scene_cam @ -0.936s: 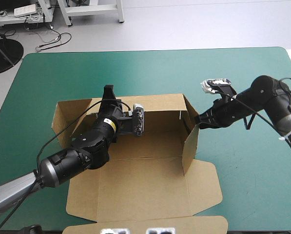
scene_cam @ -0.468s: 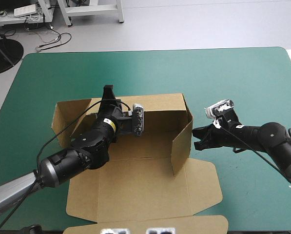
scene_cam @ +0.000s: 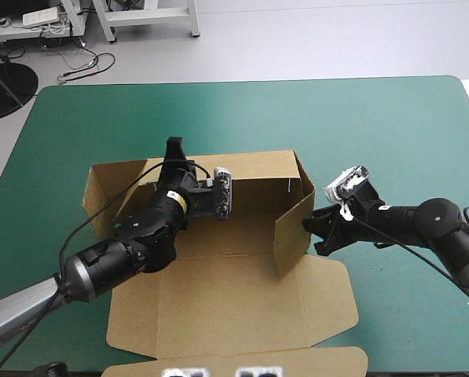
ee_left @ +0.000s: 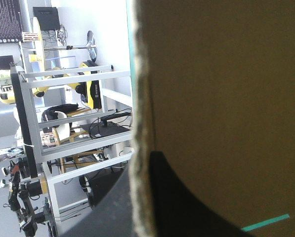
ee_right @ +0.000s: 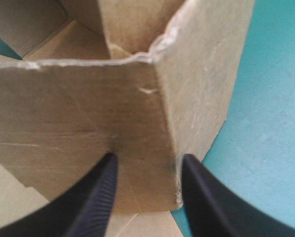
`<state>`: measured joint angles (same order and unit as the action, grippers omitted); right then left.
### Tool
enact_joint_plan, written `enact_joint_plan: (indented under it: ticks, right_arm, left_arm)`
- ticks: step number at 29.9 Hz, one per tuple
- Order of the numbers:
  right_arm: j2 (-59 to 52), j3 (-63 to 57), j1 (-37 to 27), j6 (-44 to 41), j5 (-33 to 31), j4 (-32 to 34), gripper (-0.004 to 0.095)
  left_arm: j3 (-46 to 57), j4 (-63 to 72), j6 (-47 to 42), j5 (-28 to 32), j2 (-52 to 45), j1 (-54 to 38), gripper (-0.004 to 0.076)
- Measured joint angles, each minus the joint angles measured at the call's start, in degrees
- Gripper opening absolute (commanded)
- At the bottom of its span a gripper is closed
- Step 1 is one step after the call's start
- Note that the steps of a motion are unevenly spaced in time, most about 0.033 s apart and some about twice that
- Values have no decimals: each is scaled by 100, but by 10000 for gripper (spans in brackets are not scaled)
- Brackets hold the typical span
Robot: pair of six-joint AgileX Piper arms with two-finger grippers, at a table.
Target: Fold the box
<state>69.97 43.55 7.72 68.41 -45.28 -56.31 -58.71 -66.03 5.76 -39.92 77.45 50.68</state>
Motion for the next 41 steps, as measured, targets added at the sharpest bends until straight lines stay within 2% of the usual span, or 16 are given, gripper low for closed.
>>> enact_joint_plan:
  ticks: [1, 2, 9, 13, 17, 20, 22, 25, 32, 34, 37, 41]
  right_arm:
    - [0, 0, 0, 38, -54, 5, 765]
    - [0, 0, 0, 91, -79, -15, 766]
    - [80, 0, 196, 638, 122, -834, 724]
    - [211, 0, 783, 563, 682, -803, 713]
    - [233, 0, 1353, -4, 1704, -494, 686]
    - [239, 0, 1556, -485, 2314, -282, 578]
    - [239, 0, 1609, -681, 2508, -205, 473]
    - [243, -12, 1615, -798, 2674, -135, 304]
    - [384, -11, 1615, -810, 2988, -171, -8]
    - [411, -5, 1615, -810, 3091, -175, -19]
    - [434, 44, 1615, -859, 3171, -166, -19]
    - [506, 148, 1615, -1009, 3190, -10, -19]
  left_arm:
    - [0, 0, 0, 0, 0, 0, -10]
    - [0, 0, 0, 0, 0, 0, -10]
    - [0, 0, 0, 0, 0, 0, -8]
    - [0, 115, 0, 18, 0, 0, -8]
    - [-43, 220, 0, -186, 55, 88, -8]
    - [-198, 278, -87, -474, 188, 196, -8]
    - [-342, 451, -185, -464, 237, 208, -9]
    - [-547, 844, -275, -412, 268, 227, -8]
    - [-690, 1325, 39, -550, 267, 227, -8]
    - [-703, 1502, 303, -544, 262, 233, 29]
    - [-724, 1854, 738, -544, 207, 266, 184]
    - [-726, 2302, 991, -427, 63, 422, 511]
